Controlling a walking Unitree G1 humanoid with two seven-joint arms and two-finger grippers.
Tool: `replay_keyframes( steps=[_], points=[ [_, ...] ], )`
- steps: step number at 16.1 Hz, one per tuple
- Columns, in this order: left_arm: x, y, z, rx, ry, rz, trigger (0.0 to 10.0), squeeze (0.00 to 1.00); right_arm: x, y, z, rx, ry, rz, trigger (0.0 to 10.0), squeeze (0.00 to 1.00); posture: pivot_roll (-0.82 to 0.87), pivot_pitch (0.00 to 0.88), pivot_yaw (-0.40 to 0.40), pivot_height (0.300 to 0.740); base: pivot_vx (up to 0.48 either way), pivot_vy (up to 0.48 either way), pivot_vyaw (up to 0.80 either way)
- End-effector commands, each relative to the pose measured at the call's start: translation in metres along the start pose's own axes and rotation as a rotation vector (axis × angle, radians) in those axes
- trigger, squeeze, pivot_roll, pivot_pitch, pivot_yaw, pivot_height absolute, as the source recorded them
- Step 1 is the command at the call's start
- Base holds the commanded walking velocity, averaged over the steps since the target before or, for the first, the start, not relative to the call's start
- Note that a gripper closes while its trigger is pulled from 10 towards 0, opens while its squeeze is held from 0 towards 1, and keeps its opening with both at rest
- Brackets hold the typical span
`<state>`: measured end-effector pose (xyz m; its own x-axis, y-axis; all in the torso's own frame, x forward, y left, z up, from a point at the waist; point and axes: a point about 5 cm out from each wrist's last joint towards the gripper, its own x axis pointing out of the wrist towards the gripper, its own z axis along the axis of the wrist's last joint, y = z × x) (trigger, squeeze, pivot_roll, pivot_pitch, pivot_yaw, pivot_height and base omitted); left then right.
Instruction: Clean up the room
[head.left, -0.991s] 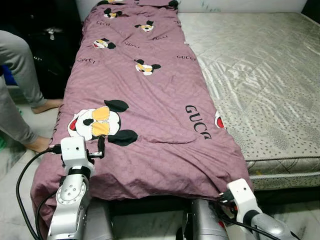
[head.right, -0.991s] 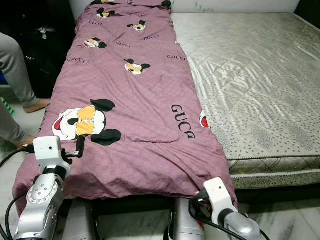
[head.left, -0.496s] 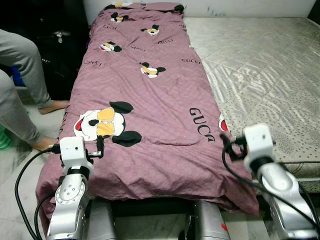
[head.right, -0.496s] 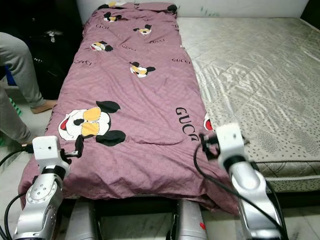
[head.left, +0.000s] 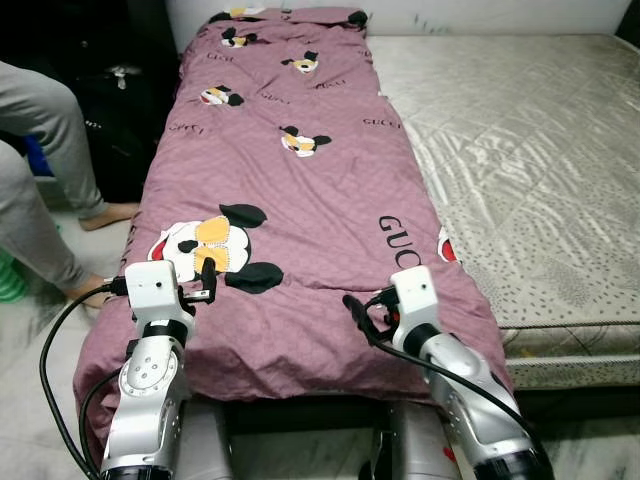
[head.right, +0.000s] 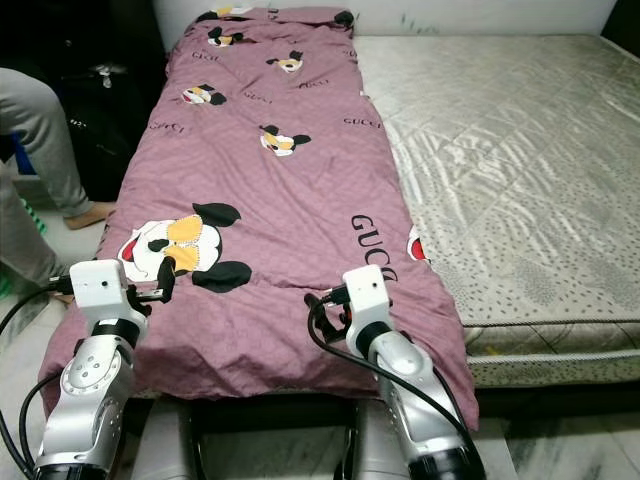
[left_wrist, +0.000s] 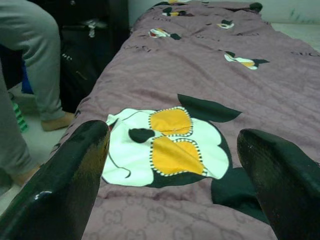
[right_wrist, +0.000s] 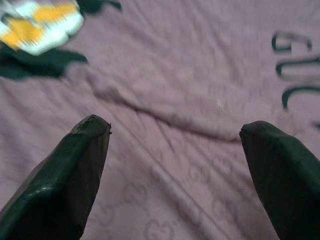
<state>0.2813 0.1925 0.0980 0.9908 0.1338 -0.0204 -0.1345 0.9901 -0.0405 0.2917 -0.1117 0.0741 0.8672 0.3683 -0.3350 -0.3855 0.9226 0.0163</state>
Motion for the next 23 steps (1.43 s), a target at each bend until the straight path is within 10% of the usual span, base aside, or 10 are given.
replay_keyframes(
  steps=[1, 2, 4, 11, 16, 23],
  points=[
    [-0.002, 0.004, 0.002, 0.005, -0.005, 0.018, 10.0, 0.0, 0.003, -0.002, -0.015, 0.04, 0.107, -0.043, 10.0, 0.39, 0.02, 0.056, -0.009, 0.521, 0.0, 0.0, 0.0],
    [-0.002, 0.005, 0.002, 0.005, -0.003, 0.021, 10.0, 0.0, 0.004, -0.002, -0.019, 0.072, 0.134, -0.058, 10.0, 0.38, 0.02, 0.056, -0.009, 0.521, 0.0, 0.0, 0.0],
    [-0.006, 0.005, -0.003, 0.004, 0.011, 0.025, 10.0, 0.0, 0.005, -0.012, -0.029, 0.118, 0.212, -0.154, 10.0, 0.0, 0.01, 0.061, -0.015, 0.521, 0.0, 0.0, 0.0],
    [-0.002, 0.003, -0.005, 0.0, 0.018, 0.028, 10.0, 0.0, -0.034, -0.059, -0.048, 0.148, 0.301, -0.328, 10.0, 0.0, -0.01, 0.035, -0.025, 0.521, 0.0, 0.0, 0.0],
    [-0.004, 0.006, -0.009, 0.005, 0.026, 0.033, 10.0, 0.0, -0.036, -0.052, 0.05, 0.098, -0.318, -0.342, 10.0, 0.0, -0.03, 0.019, -0.005, 0.521, 0.0, 0.0, 0.0],
    [0.0, 0.022, -0.011, 0.033, 0.035, 0.073, 10.0, 0.0, -0.029, -0.035, 0.102, 0.183, -0.564, -0.317, 10.0, 0.0, -0.03, 0.0, 0.021, 0.573, 0.0, 0.0, 0.0]
  ],
)
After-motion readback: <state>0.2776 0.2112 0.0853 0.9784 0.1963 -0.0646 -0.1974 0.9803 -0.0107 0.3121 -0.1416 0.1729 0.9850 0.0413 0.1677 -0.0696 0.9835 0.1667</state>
